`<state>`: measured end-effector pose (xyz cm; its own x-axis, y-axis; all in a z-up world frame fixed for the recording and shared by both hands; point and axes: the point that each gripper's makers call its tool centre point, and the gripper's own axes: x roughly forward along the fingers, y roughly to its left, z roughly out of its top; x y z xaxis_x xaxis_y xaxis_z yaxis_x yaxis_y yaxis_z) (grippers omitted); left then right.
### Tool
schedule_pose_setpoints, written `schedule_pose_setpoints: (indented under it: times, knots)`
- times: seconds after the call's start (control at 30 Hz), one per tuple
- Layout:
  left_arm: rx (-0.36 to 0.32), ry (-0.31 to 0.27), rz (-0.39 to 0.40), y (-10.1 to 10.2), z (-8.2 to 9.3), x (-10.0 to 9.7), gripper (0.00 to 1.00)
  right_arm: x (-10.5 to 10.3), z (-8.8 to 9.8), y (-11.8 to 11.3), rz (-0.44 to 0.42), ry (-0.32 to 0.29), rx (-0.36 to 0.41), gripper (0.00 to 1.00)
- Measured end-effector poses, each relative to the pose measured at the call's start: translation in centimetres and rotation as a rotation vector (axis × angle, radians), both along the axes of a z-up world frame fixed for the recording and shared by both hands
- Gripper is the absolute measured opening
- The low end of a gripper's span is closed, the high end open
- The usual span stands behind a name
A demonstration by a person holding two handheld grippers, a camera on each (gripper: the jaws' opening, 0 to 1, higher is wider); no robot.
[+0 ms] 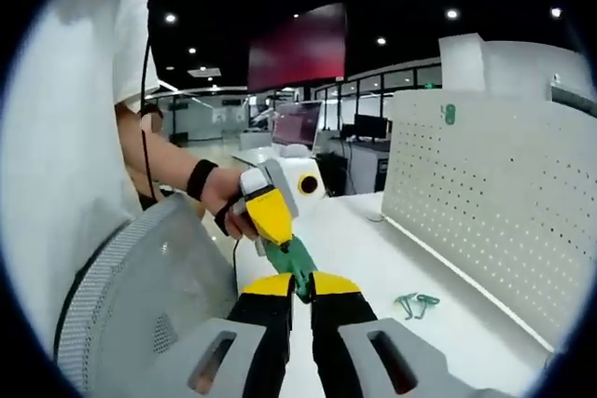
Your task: Insert the hook assembly into the mounting plate slot until the hook locks in place.
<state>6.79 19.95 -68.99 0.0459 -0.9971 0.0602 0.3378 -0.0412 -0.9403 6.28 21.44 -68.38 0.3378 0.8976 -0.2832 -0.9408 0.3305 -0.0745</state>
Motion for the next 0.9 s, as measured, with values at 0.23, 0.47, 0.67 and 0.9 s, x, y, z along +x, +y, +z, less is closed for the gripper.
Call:
schedule_pose_setpoints:
  times: [0.23, 0.47, 0.67, 0.9]
  knots:
    - [-0.028, 0.005, 0.015, 0.2, 0.3, 0.3, 0.31, 0.0, 0.3, 0.1, -0.002, -0.015, 0.008, 0.03]
    - [-0.064, -0.022, -0.014, 0.4, 0.4, -0.4, 0.32, -0.8, 0.2, 0.4, 0.04, 0.015, -0.014, 0.01]
    - [-0.058, -0.114, 0.003, 0.3, 0.7, -0.8, 0.34, -0.7, 0.1, 0.4, 0.011, 0.074, 0.018, 0.01]
    - [-0.055, -0.188, 0.067, 0.6, 1.0, -0.2, 0.45, 0.0, 0.0, 0.0, -0.114, 0.265, 0.087, 0.01]
